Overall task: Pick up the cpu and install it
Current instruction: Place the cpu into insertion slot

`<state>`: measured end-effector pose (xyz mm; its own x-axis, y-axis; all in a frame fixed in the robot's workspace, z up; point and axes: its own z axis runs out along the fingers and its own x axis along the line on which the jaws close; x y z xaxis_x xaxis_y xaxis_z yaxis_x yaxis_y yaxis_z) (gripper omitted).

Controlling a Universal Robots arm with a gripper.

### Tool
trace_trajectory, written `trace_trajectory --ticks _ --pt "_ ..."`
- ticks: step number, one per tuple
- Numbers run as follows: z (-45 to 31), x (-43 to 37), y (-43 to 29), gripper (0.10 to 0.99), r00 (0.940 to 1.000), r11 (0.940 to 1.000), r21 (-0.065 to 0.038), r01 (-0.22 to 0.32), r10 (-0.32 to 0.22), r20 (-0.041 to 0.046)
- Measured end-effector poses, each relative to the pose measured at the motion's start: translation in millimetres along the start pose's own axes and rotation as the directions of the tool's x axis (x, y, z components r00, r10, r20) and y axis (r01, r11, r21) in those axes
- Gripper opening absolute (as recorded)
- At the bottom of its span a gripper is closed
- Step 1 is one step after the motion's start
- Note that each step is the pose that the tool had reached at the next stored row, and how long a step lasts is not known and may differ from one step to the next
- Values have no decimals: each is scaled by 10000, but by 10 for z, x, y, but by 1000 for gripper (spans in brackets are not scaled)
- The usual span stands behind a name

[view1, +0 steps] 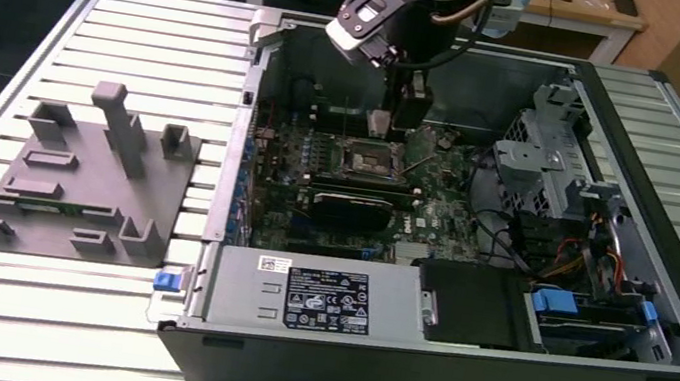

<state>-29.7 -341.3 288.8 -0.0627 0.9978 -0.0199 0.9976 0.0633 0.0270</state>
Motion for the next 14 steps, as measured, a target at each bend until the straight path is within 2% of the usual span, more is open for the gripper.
trace_trajectory --ticks 14 --pt "38 19 0 537 9999 9999 3 -118 118 7"
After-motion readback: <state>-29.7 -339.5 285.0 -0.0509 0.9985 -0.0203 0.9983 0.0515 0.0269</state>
